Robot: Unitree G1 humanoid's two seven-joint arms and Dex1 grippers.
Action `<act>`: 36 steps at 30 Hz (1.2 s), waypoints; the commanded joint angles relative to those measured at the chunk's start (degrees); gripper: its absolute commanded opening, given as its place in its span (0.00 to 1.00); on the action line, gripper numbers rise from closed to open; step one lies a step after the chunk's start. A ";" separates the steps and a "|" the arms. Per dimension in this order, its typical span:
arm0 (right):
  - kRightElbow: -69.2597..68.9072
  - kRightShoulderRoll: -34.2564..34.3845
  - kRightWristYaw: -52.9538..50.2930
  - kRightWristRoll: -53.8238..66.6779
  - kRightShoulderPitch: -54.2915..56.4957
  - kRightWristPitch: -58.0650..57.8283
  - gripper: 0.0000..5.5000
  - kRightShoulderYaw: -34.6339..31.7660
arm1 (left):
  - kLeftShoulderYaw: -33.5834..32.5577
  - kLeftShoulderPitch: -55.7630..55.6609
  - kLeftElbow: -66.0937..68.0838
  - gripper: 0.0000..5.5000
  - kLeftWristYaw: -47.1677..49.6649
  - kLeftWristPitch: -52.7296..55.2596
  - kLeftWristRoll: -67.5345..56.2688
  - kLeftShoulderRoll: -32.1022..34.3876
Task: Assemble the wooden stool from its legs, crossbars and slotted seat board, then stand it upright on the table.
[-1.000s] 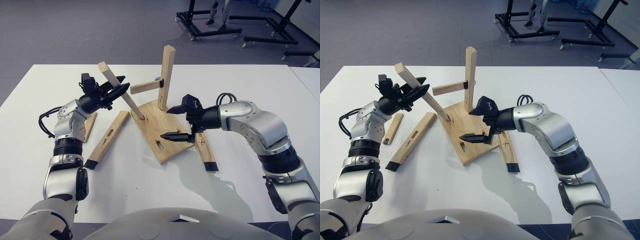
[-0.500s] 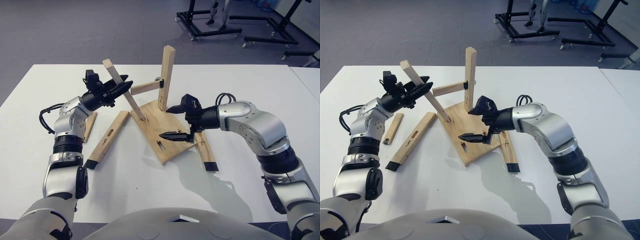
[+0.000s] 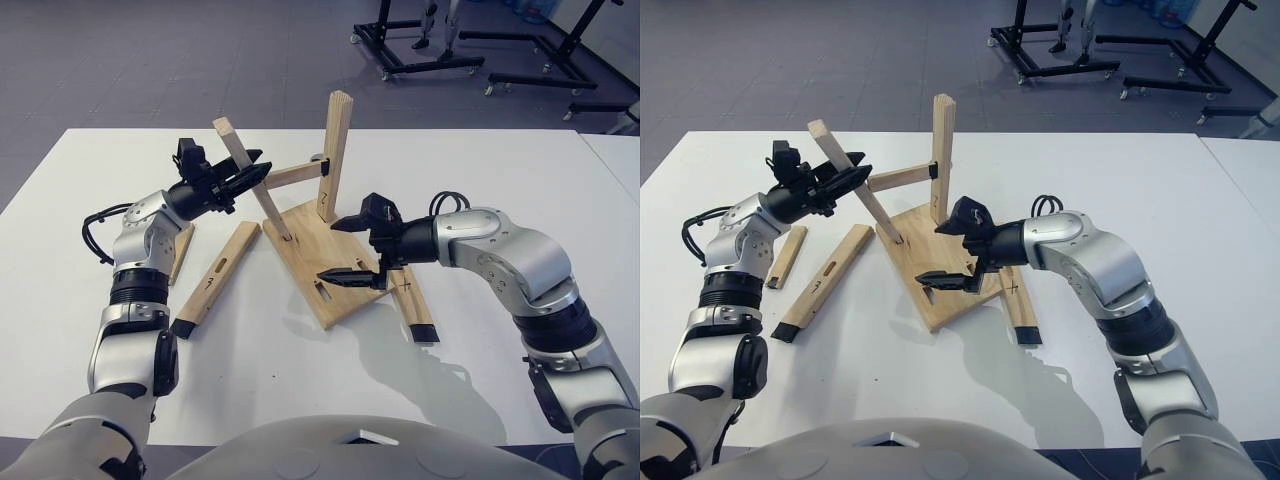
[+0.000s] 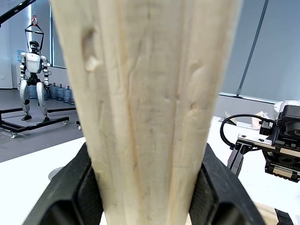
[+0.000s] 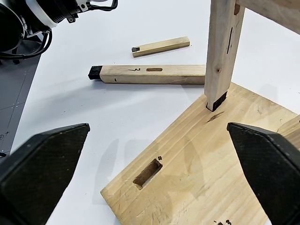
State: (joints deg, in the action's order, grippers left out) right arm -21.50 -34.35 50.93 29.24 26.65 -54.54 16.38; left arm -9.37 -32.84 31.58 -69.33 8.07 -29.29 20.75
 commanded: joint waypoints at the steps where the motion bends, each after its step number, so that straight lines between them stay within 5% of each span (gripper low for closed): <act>1: -0.54 -0.24 -0.28 0.18 0.12 -0.68 0.98 0.38 | -0.56 -1.26 -0.49 0.37 0.55 0.85 -0.60 -0.03; 36: -0.34 0.31 -0.71 0.31 0.52 -1.02 0.98 0.41 | 1.96 -2.66 -1.57 0.37 2.79 0.64 2.71 0.50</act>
State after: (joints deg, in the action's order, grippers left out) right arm -21.47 -33.95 50.34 29.28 26.67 -54.89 16.38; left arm -7.59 -34.49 31.04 -66.97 9.27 -27.25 20.77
